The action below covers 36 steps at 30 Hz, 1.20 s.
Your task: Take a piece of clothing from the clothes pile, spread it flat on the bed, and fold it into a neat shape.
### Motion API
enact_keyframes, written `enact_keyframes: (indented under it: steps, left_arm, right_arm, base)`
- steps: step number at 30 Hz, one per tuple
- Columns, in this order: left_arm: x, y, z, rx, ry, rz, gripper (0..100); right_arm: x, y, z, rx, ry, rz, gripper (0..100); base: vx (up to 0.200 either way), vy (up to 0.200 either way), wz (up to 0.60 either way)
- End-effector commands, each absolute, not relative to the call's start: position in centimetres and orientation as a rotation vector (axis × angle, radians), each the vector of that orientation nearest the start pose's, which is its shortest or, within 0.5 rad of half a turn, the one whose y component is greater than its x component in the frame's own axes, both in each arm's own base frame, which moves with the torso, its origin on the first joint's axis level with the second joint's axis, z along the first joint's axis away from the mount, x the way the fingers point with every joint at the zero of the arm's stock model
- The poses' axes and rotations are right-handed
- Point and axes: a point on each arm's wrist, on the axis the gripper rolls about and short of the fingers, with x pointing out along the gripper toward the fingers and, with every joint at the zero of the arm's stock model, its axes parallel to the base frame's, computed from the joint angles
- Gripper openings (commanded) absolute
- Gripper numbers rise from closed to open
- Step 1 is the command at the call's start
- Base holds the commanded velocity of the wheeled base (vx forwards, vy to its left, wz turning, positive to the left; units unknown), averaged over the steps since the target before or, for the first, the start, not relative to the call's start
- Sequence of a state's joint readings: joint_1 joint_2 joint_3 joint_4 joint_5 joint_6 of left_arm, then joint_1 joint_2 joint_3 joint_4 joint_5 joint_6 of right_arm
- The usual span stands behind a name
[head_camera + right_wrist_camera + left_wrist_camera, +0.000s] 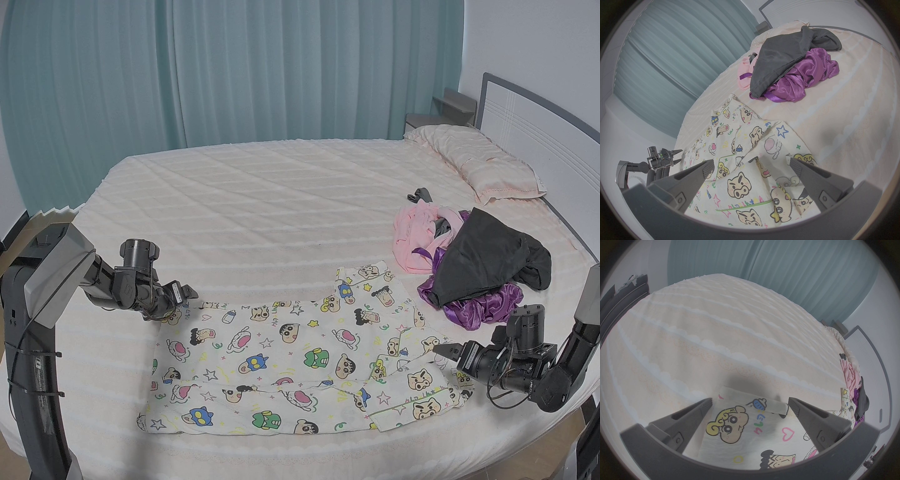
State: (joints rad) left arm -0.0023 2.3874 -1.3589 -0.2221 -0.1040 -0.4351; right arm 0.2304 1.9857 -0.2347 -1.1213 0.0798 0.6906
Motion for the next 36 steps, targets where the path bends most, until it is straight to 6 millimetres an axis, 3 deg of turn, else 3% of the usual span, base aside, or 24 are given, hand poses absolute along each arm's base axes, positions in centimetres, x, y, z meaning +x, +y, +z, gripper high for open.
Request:
enact_keyframes:
  steps: [1,9,10,16,21,25,26,36]
  left_arm:
    - [44.4,-0.4,2.1,-0.456,0.816,0.070,100]
    - [44.9,-0.5,1.4,-0.477,0.828,0.044,100]
    - [45.0,-0.5,1.5,-0.482,0.830,0.036,0]
    - [44.9,-0.3,1.8,-0.500,0.825,0.044,0]
    - [44.4,-0.2,3.9,-0.550,0.789,0.061,0]
    - [43.8,0.4,4.9,-0.571,0.776,0.073,0]
    - [43.3,0.5,5.2,-0.572,0.781,0.078,0]
    - [41.2,0.4,5.7,-0.572,0.813,0.080,0]
  right_arm:
    - [23.9,6.0,2.8,0.612,0.713,0.076,100]
    - [25.3,6.5,3.3,0.616,0.672,0.103,100]
    - [25.8,6.8,3.4,0.614,0.661,0.115,100]
    - [31.0,8.1,4.3,0.598,0.603,0.146,100]
    - [36.3,9.5,5.8,0.581,0.611,0.145,100]
    - [39.3,10.1,5.6,0.580,0.618,0.134,100]
    - [41.0,10.4,4.9,0.576,0.639,0.119,100]
    - [45.6,10.9,2.8,0.561,0.686,0.060,100]
  base:
    - [0.000,0.000,0.00]
    - [0.000,0.000,0.00]
    - [0.000,0.000,0.00]
    - [0.000,0.000,0.00]
    - [0.000,0.000,0.00]
    - [0.000,0.000,0.00]
    - [0.000,0.000,0.00]
    - [0.000,0.000,0.00]
